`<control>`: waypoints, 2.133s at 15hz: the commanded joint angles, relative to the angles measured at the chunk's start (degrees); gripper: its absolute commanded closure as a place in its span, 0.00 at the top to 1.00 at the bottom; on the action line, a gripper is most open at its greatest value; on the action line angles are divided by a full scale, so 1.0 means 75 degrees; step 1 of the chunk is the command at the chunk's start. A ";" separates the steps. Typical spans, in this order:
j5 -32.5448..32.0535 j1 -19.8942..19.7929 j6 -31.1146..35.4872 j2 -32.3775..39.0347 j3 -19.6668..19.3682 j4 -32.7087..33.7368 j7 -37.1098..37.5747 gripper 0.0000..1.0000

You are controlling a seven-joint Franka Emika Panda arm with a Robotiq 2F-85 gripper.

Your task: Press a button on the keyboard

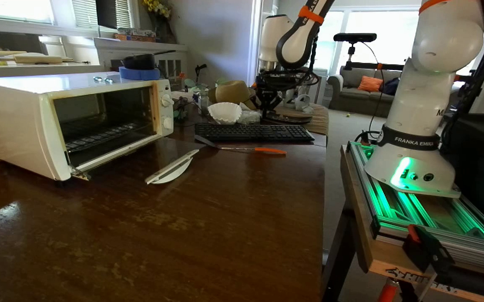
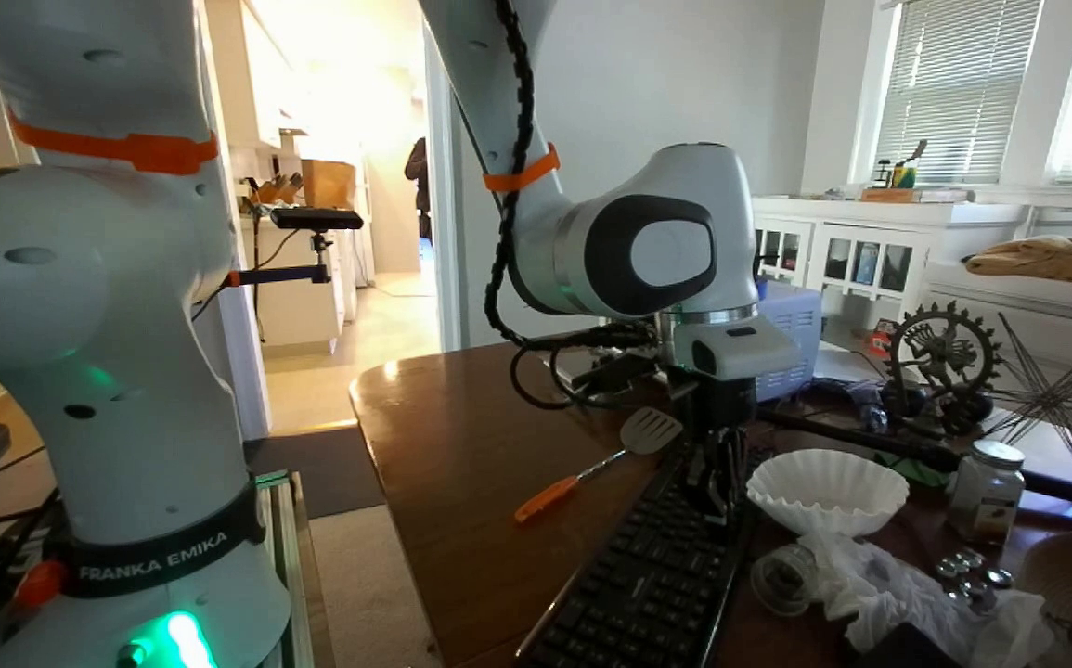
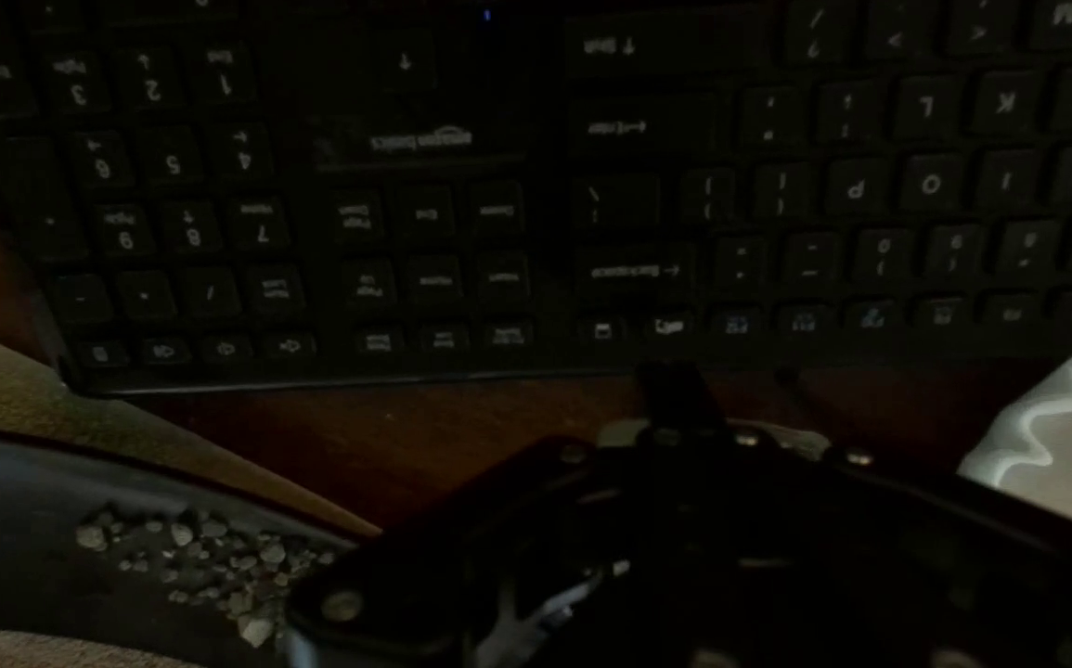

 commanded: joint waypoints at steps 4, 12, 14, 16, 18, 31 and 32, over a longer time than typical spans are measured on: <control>0.0659 0.0649 0.0658 0.0586 -0.0496 0.0152 -0.0597 0.00; 0.0585 0.1237 0.0770 0.0799 -0.1088 0.0239 -0.0516 0.00; 0.0609 0.1313 0.0741 0.0818 -0.1159 0.0251 -0.0535 0.00; 0.0546 0.1405 0.0713 0.0851 -0.1255 0.0257 -0.0484 0.00; 0.0526 0.1482 0.0660 0.0879 -0.1323 0.0258 -0.0458 0.00; 0.0327 0.1884 0.0822 0.1153 -0.1730 0.0287 -0.0309 0.00; 0.0185 0.1960 0.0890 0.1206 -0.1836 0.0297 -0.0225 0.00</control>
